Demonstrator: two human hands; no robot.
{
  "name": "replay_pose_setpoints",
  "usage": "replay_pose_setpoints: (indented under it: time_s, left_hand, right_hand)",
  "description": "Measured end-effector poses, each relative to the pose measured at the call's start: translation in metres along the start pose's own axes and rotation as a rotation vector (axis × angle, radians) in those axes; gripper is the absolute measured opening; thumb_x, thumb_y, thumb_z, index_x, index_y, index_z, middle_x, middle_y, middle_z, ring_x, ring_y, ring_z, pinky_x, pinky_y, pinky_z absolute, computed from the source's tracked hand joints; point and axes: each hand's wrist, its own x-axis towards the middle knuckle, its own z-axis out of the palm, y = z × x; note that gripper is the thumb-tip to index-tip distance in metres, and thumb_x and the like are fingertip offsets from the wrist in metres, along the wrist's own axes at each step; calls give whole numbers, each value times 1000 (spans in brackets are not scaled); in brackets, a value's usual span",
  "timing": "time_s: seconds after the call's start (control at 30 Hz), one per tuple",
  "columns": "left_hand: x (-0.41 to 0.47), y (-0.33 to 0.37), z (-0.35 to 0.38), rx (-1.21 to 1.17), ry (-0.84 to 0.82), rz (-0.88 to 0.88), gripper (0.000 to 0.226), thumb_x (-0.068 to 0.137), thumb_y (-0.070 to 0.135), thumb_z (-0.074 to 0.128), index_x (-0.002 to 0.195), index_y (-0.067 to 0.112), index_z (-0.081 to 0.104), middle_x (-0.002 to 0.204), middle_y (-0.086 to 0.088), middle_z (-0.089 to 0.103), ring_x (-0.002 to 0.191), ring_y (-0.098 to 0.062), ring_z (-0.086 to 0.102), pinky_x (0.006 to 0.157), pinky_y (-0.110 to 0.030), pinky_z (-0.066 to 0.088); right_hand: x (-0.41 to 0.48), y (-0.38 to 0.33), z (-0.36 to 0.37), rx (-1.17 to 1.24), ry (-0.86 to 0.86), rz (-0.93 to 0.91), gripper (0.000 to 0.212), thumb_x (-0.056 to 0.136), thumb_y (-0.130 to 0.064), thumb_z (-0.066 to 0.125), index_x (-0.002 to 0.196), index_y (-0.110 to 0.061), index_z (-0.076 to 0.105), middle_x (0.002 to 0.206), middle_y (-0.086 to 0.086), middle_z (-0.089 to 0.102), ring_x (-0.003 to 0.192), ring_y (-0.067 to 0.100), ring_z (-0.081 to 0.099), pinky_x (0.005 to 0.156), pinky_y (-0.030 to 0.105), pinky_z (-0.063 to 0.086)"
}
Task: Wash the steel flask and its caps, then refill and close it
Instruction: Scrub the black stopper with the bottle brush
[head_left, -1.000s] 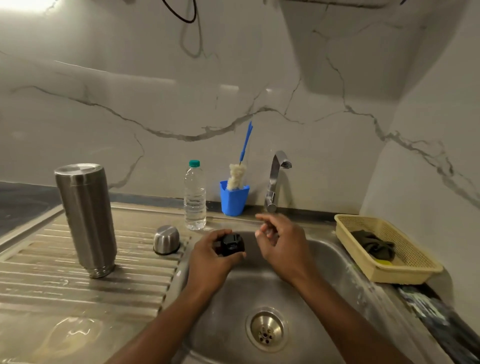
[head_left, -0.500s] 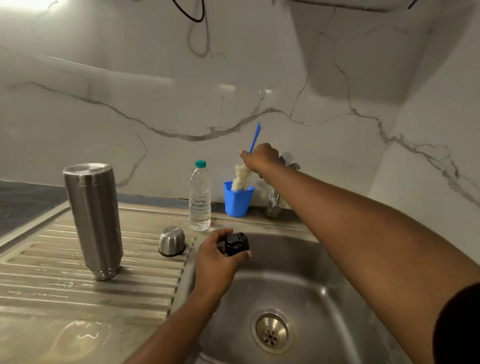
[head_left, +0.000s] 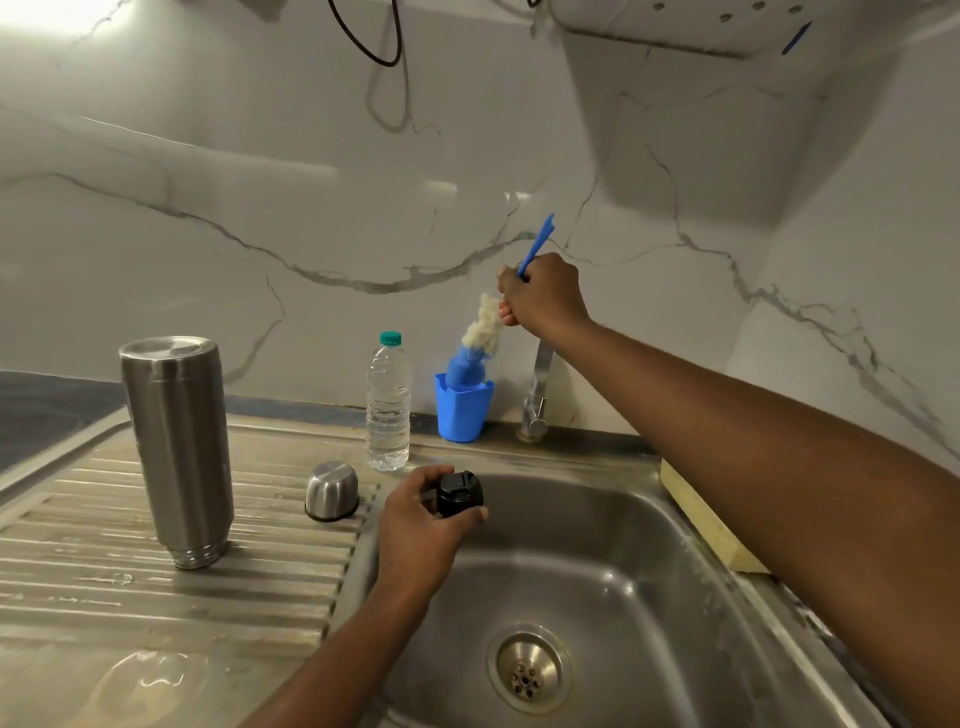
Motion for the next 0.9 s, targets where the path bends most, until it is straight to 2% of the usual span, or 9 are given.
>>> replay_pose_setpoints:
  time_s: [0.17, 0.3, 0.47, 0.6, 0.8, 0.9]
  left_hand:
    - [-1, 2, 0, -7, -7, 9, 59, 68, 13, 96, 118, 30, 69, 107, 12, 73, 99, -2, 69, 88, -24, 57]
    - [-1, 1, -1, -5, 3, 15, 60, 68, 10, 95, 120, 26, 70, 106, 9, 75, 97, -2, 71, 82, -15, 54]
    - [-2, 2, -1, 1, -32, 26, 60, 70, 9, 94, 121, 28, 69, 108, 14, 72, 100, 0, 69, 84, -17, 54]
    - [-1, 2, -2, 15, -31, 26, 60, 70, 11, 95, 122, 27, 69, 108, 14, 73, 99, 1, 69, 80, -11, 51]
    - [-2, 5, -2, -14, -19, -6, 59, 70, 9, 95, 119, 28, 68, 106, 13, 72, 98, 1, 67, 82, -16, 53]
    - [0, 6, -4, -24, -2, -4, 57, 70, 9, 94, 116, 30, 68, 106, 13, 73, 100, -1, 68, 87, -22, 54]
  right_hand:
    - [-8, -2, -9, 29, 63, -56, 40, 104, -32, 59, 91, 3, 73, 69, 7, 74, 53, 11, 72, 73, 39, 65]
    - [-17, -1, -9, 5, 51, -75, 39, 104, -32, 59, 90, 1, 74, 70, 7, 75, 55, 10, 72, 73, 37, 65]
    - [-25, 7, -12, -9, 16, -53, 37, 105, -33, 59, 91, -2, 74, 72, 5, 75, 60, 11, 74, 76, 34, 65]
    - [-33, 6, -23, 43, 35, -55, 32, 104, -29, 60, 98, -2, 75, 76, 4, 76, 61, 8, 74, 72, 23, 63]
    - [-58, -5, -58, 246, 86, 53, 27, 102, -30, 64, 101, -5, 76, 80, 5, 79, 67, 11, 77, 58, 16, 56]
    - [-90, -2, -83, 498, 73, 121, 20, 101, -23, 66, 104, -6, 76, 84, 10, 80, 77, 20, 79, 73, 29, 65]
